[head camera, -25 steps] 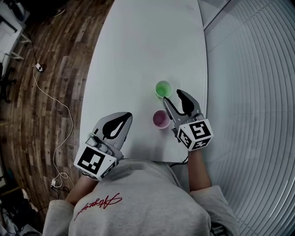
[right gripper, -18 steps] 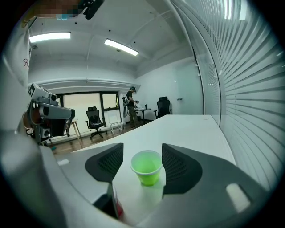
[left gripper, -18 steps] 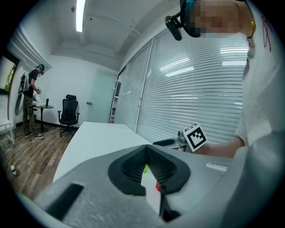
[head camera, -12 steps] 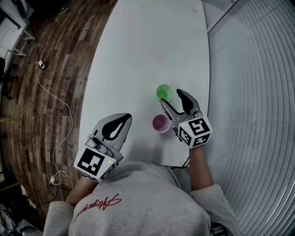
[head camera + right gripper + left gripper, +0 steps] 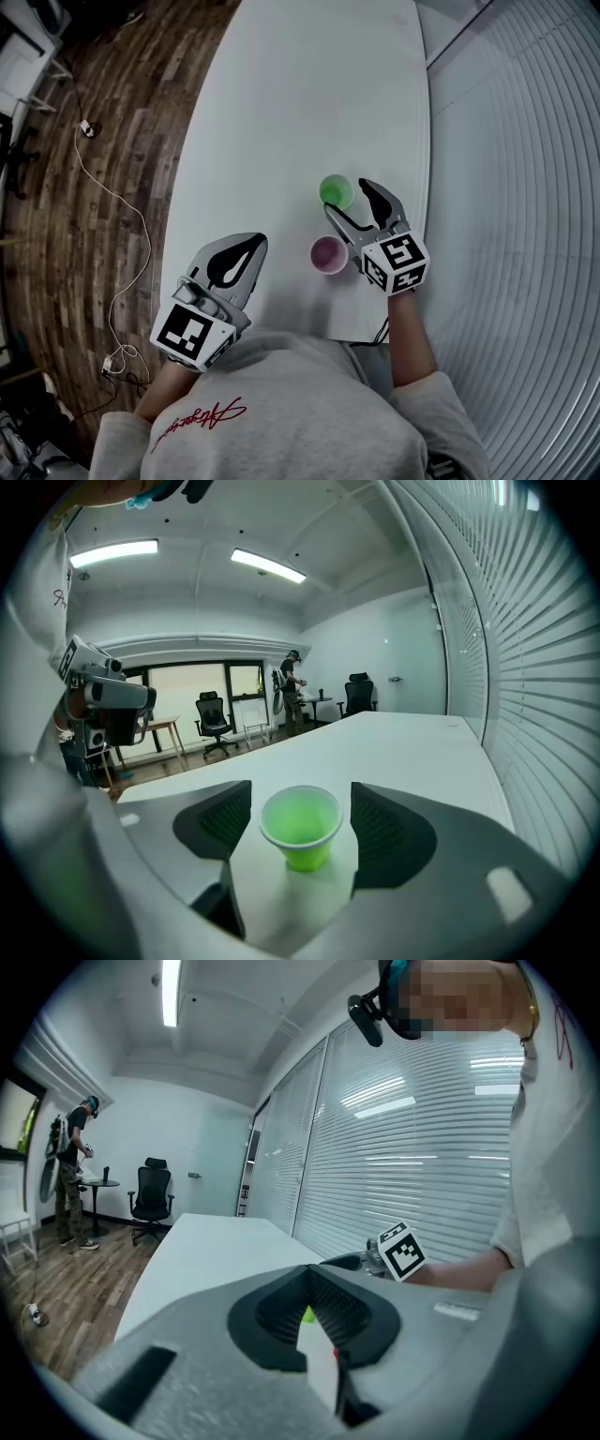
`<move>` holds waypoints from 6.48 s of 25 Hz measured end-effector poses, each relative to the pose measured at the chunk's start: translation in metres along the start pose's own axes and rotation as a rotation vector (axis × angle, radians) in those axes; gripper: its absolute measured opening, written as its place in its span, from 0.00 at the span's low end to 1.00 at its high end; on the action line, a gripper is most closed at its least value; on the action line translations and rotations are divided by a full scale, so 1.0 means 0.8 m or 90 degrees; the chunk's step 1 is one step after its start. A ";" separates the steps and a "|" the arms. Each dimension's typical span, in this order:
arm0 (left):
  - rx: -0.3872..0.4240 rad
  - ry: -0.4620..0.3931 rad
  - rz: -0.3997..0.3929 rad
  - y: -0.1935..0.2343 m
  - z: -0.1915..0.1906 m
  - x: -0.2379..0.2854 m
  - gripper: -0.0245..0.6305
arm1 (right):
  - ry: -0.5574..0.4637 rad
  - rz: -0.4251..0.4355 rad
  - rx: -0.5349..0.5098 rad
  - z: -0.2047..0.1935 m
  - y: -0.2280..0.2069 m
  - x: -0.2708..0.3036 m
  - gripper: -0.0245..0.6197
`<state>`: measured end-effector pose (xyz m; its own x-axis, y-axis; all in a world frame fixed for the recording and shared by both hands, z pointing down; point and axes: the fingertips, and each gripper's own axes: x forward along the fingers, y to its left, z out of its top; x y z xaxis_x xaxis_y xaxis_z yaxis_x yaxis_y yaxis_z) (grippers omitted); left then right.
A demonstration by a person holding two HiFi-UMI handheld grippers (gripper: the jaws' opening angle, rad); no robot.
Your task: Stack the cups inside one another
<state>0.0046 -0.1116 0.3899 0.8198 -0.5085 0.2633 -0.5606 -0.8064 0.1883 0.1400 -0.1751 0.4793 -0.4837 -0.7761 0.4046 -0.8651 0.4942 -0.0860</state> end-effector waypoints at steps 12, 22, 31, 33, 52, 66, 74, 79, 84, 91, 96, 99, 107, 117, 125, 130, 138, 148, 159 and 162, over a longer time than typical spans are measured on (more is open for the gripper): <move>0.001 0.005 0.011 0.005 -0.001 0.003 0.03 | 0.028 0.018 -0.018 -0.015 -0.003 0.017 0.56; 0.000 0.008 0.021 0.006 -0.002 0.006 0.03 | 0.042 0.030 -0.023 -0.023 -0.005 0.024 0.56; 0.001 0.007 0.027 0.005 -0.002 0.002 0.03 | 0.045 0.032 -0.025 -0.026 -0.007 0.027 0.57; 0.001 0.007 0.028 0.006 -0.002 0.001 0.03 | 0.044 0.032 -0.024 -0.025 -0.007 0.027 0.57; 0.009 0.003 0.027 0.002 -0.001 -0.006 0.03 | 0.011 -0.016 -0.026 -0.011 -0.021 0.017 0.56; 0.014 -0.006 0.017 -0.006 0.002 -0.019 0.03 | -0.032 -0.063 -0.026 0.019 -0.017 -0.013 0.56; 0.018 -0.021 -0.004 -0.015 0.004 -0.024 0.03 | -0.052 -0.081 -0.025 0.032 -0.006 -0.037 0.56; 0.020 -0.024 -0.016 -0.021 0.004 -0.030 0.03 | -0.063 -0.086 -0.027 0.039 0.010 -0.051 0.56; 0.021 -0.024 -0.029 -0.026 0.001 -0.027 0.03 | -0.075 -0.091 -0.028 0.044 0.016 -0.061 0.56; 0.023 -0.030 -0.045 -0.032 0.004 -0.028 0.03 | -0.092 -0.093 -0.028 0.057 0.031 -0.078 0.56; 0.025 -0.029 -0.051 -0.037 0.003 -0.031 0.03 | -0.105 -0.087 -0.028 0.064 0.045 -0.090 0.55; 0.027 -0.032 -0.053 -0.040 0.004 -0.032 0.03 | -0.112 -0.084 -0.029 0.067 0.052 -0.095 0.55; 0.030 -0.035 -0.060 -0.050 0.007 -0.037 0.03 | -0.125 -0.071 -0.017 0.068 0.073 -0.107 0.55; 0.035 -0.037 -0.060 -0.053 0.008 -0.038 0.03 | -0.134 -0.054 -0.007 0.062 0.089 -0.114 0.55; 0.032 -0.033 -0.055 -0.062 0.002 -0.040 0.03 | -0.138 -0.031 -0.001 0.053 0.102 -0.119 0.55; 0.029 -0.032 -0.051 -0.064 0.004 -0.042 0.03 | -0.137 -0.018 0.005 0.049 0.111 -0.119 0.55; 0.028 -0.032 -0.045 -0.069 0.003 -0.044 0.03 | -0.131 -0.003 0.011 0.039 0.119 -0.117 0.55; 0.026 -0.035 -0.035 -0.069 -0.001 -0.049 0.03 | -0.127 0.005 0.010 0.029 0.127 -0.114 0.55; 0.024 -0.034 -0.027 -0.065 -0.003 -0.047 0.03 | -0.120 0.011 0.015 0.021 0.127 -0.107 0.55; 0.024 -0.035 -0.026 -0.065 0.000 -0.051 0.03 | -0.119 0.012 0.015 0.022 0.130 -0.107 0.55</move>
<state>0.0006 -0.0489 0.3698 0.8475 -0.4900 0.2041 -0.5229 -0.8368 0.1625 0.0894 -0.0640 0.4195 -0.5149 -0.8267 0.2268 -0.8570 0.5025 -0.1142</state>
